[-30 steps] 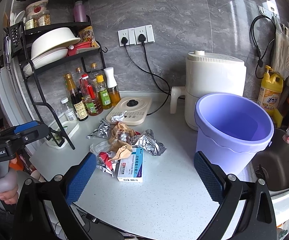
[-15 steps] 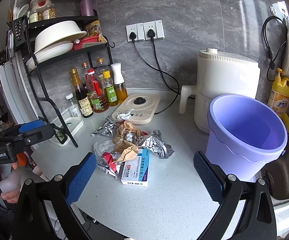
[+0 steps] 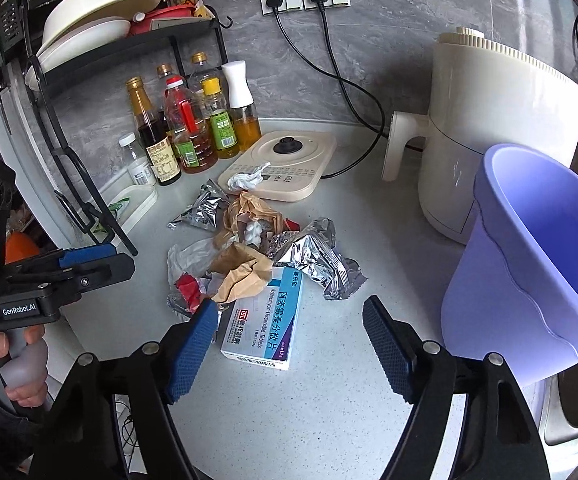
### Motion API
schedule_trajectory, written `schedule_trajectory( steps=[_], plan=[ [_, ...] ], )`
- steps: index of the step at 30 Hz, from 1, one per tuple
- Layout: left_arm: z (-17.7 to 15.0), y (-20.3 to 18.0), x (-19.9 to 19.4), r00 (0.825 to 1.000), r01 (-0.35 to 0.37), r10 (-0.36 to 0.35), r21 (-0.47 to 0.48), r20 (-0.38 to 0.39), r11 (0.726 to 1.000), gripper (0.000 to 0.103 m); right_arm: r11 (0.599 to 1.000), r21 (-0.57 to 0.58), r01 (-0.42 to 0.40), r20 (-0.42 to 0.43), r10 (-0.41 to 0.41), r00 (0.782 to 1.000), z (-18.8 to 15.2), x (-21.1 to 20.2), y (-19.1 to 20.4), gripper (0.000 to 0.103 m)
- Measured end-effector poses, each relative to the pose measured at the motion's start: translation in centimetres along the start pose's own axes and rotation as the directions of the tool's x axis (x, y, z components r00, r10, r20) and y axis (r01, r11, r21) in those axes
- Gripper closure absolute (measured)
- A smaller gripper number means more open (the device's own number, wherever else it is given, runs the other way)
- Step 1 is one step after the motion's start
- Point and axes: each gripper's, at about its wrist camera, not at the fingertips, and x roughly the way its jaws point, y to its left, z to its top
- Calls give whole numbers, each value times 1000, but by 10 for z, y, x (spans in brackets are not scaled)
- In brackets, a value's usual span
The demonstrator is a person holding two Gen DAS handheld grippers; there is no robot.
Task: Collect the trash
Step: 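Grasp the crumpled white-red wrapper with left gripper while right gripper grasps silver foil packet, then carry both held wrappers over the purple bucket and open both grippers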
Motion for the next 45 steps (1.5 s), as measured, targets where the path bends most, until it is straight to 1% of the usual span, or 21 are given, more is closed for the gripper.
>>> schedule_trajectory(
  steps=[8,12,17,20,22,24,25,26,27,28,29,30,33,39,42,45],
  plan=[
    [-6,11,51,996,25,-29,-54,-83,998,30,999,-43,3,-66,-6,998,12,36,-10,32],
    [-13,20,78,990,22,-38,-116,-135,993,38,997,-73,-2,-94,-5,996,20,57,-16,32],
    [-22,33,103,981,35,-74,-213,-181,976,39,994,-111,-2,-121,-12,993,29,80,-19,37],
    [-27,39,120,975,41,-99,-278,-197,960,38,993,-115,4,-139,-20,990,34,95,-24,39],
    [-32,40,131,971,38,-107,-300,-215,953,38,994,-111,3,-147,-19,989,37,105,-27,42],
    [-36,41,140,968,43,-121,-329,-220,943,39,993,-114,8,-151,-25,988,40,116,-31,47],
    [-37,43,143,966,49,-134,-353,-221,935,40,994,-110,9,-153,-26,988,39,118,-32,56],
    [-39,46,146,963,50,-145,-380,-226,924,53,995,-103,12,-164,-29,986,40,123,-34,62],
    [-40,49,148,960,52,-158,-407,-231,912,62,996,-92,6,-178,-23,984,40,125,-36,84],
    [-39,51,148,961,51,-160,-423,-227,905,64,997,-78,0,-177,-13,984,41,124,-38,89],
    [-38,51,145,962,48,-155,-422,-223,905,70,997,-72,1,-151,-12,988,42,119,-38,92],
    [-36,51,142,965,42,-143,-412,-218,910,72,997,-79,12,-128,-22,992,43,114,-36,93],
    [-30,53,130,974,42,-129,-407,-188,913,73,997,-77,18,-82,-24,996,50,94,-31,94],
    [-22,62,104,986,7,-74,-406,-149,914,73,998,-59,17,9,-17,1000,73,49,-24,95],
    [-18,63,91,989,-8,-48,-382,-138,924,73,999,-48,11,63,-8,998,84,27,-22,95],
    [-12,63,77,992,-12,-35,-361,-125,932,73,999,-32,17,129,-12,992,95,0,-22,95]
  ],
)
